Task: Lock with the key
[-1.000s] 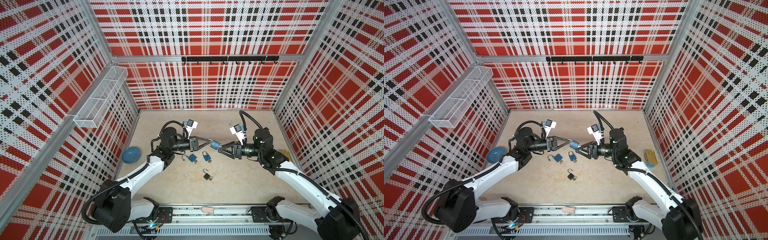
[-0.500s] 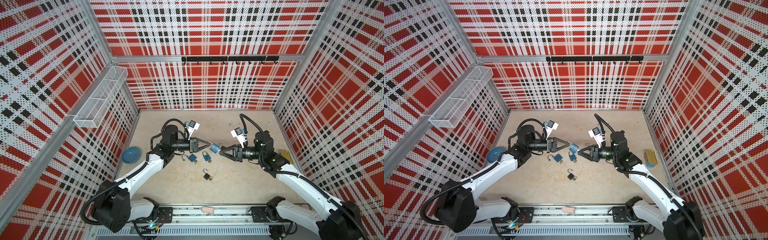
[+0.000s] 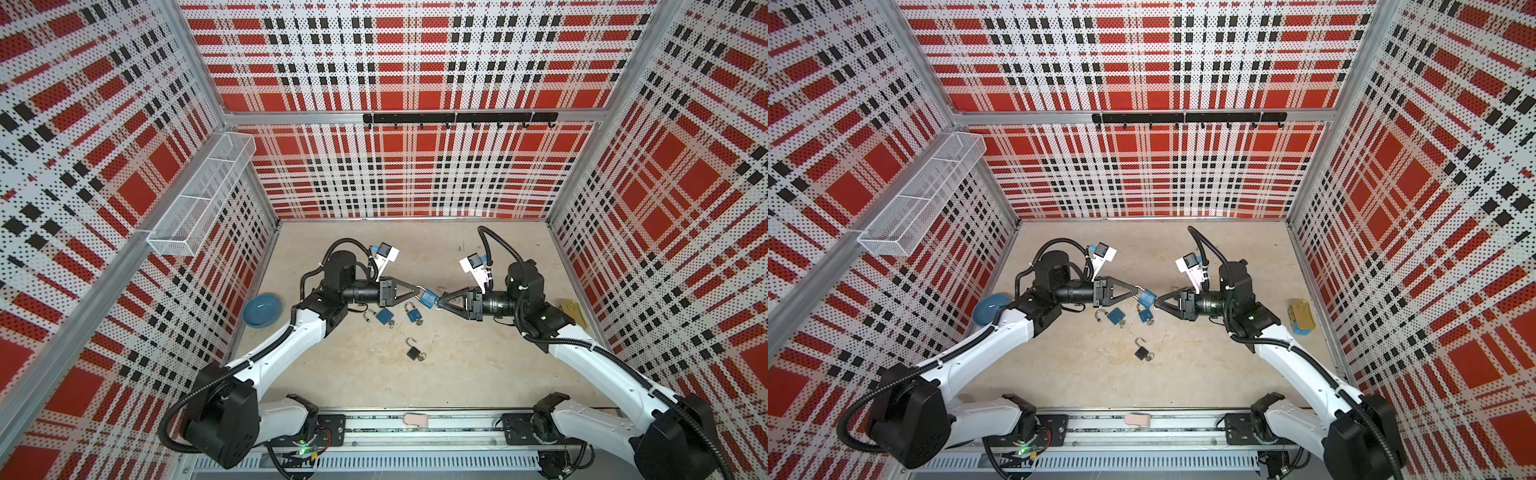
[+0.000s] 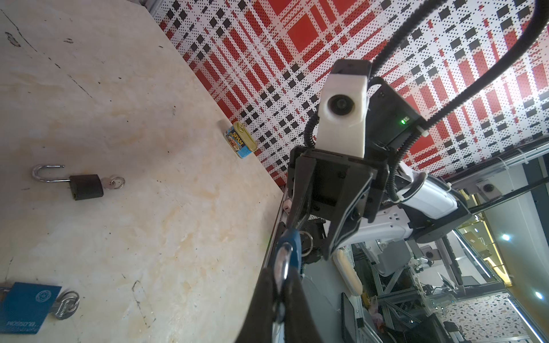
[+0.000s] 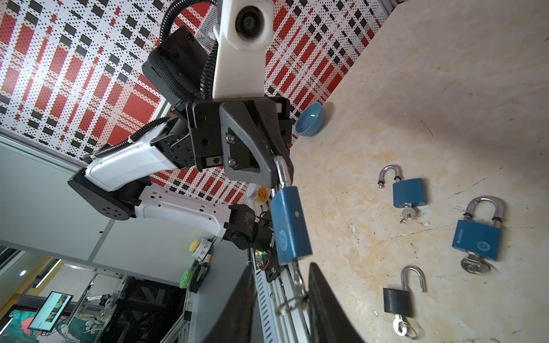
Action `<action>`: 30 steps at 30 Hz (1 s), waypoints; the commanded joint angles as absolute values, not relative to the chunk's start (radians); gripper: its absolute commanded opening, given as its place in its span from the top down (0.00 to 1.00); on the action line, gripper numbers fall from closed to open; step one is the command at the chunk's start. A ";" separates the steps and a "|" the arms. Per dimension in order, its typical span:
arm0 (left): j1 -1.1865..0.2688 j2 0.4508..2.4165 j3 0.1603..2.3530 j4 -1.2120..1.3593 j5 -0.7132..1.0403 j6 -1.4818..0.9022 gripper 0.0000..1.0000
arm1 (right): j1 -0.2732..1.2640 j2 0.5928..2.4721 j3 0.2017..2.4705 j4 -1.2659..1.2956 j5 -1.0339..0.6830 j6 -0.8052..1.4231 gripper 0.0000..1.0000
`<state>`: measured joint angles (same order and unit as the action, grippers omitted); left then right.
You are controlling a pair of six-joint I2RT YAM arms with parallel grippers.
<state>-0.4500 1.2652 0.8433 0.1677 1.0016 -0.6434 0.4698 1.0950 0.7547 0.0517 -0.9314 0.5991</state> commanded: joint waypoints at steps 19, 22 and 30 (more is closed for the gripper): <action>-0.465 1.223 0.906 0.176 0.931 -0.632 1.00 | 0.472 1.098 0.748 0.119 -0.964 0.603 0.80; -0.466 1.220 0.904 0.176 0.928 -0.632 1.00 | 0.472 1.098 0.749 0.121 -0.964 0.603 0.82; -0.465 1.215 0.900 0.176 0.908 -0.635 1.00 | 0.472 1.107 0.747 0.133 -0.973 0.612 0.81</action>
